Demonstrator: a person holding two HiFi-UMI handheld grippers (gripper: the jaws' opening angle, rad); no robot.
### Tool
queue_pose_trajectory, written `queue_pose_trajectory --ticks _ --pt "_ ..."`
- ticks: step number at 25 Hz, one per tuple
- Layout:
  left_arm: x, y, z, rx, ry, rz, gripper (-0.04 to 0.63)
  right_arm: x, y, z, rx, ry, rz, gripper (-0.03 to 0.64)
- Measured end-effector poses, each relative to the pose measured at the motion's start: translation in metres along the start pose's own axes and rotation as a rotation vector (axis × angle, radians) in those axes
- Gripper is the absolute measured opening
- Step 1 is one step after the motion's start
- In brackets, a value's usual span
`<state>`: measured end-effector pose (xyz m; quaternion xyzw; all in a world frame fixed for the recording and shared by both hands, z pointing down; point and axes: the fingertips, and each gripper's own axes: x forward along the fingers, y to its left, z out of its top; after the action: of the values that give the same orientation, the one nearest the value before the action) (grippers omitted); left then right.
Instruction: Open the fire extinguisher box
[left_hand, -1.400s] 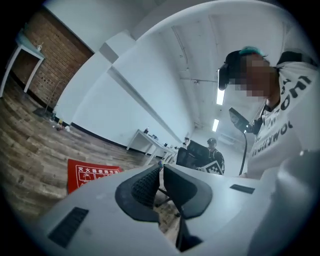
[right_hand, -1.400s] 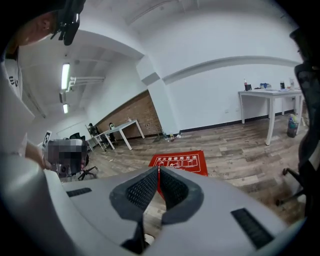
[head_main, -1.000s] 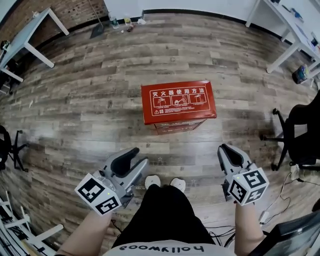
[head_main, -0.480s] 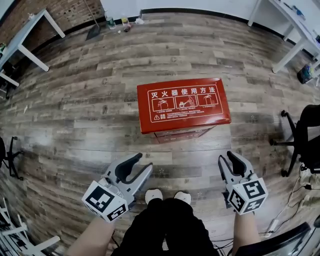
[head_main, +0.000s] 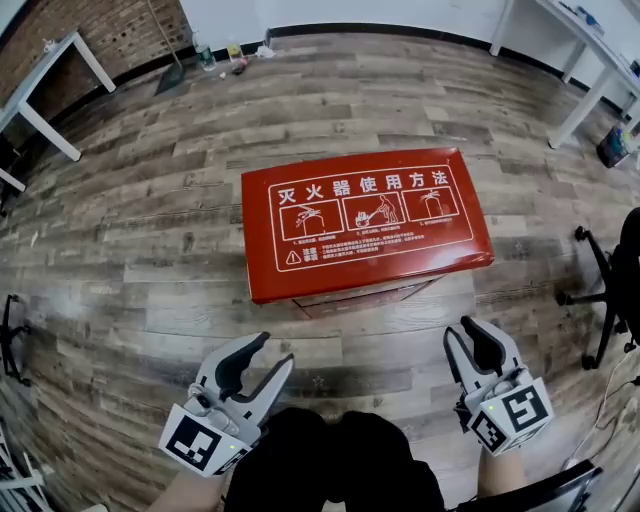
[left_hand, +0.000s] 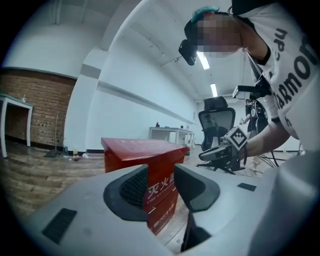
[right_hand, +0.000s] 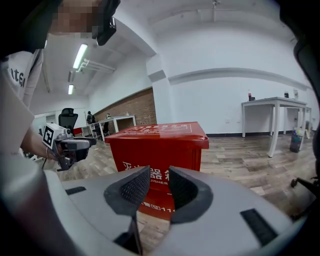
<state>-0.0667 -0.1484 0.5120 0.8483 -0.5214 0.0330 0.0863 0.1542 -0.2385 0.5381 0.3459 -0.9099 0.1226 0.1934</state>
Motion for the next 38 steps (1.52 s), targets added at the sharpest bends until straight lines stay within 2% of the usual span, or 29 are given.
queue_pose_trajectory --ticks 3,6,8,10,12,15,16,18,21,26,29,31,38 --pt "0.01 0.027 -0.031 -0.026 0.024 0.06 0.138 0.018 -0.021 -0.015 0.024 -0.018 0.003 0.107" --pt "0.014 0.046 -0.039 -0.053 -0.013 0.071 0.156 0.027 -0.045 -0.012 0.083 -0.077 0.003 0.107" --pt "0.015 0.052 -0.042 -0.025 -0.024 0.059 0.176 0.029 -0.061 -0.007 0.106 -0.117 -0.005 0.109" --pt "0.016 0.058 -0.05 0.061 -0.008 0.055 0.203 0.027 -0.077 -0.002 0.081 -0.151 -0.036 0.123" --pt "0.018 0.065 -0.057 0.193 0.013 0.076 0.225 0.026 -0.091 0.004 -0.047 -0.164 -0.1 0.13" --pt "0.021 0.071 -0.053 0.475 0.051 0.135 0.229 0.028 -0.101 0.016 -0.417 -0.118 -0.235 0.143" --pt "0.023 0.075 -0.049 0.544 0.065 0.161 0.229 0.029 -0.102 0.019 -0.552 -0.091 -0.279 0.144" --pt "0.026 0.079 -0.041 0.617 0.087 0.195 0.229 0.033 -0.102 0.023 -0.753 -0.025 -0.348 0.144" --pt "0.03 0.083 -0.035 0.713 0.138 0.2 0.229 0.039 -0.102 0.025 -0.912 0.042 -0.395 0.144" --pt "0.04 0.088 -0.026 0.945 0.215 0.129 0.229 0.045 -0.093 0.034 -1.177 0.088 -0.37 0.143" --pt "0.043 0.085 -0.022 1.029 0.237 0.099 0.229 0.052 -0.084 0.035 -1.305 0.127 -0.331 0.143" --pt "0.043 0.084 -0.023 1.058 0.247 0.091 0.229 0.055 -0.082 0.035 -1.344 0.154 -0.314 0.143" --pt "0.042 0.081 -0.022 1.064 0.237 0.081 0.229 0.05 -0.08 0.04 -1.306 0.168 -0.286 0.147"
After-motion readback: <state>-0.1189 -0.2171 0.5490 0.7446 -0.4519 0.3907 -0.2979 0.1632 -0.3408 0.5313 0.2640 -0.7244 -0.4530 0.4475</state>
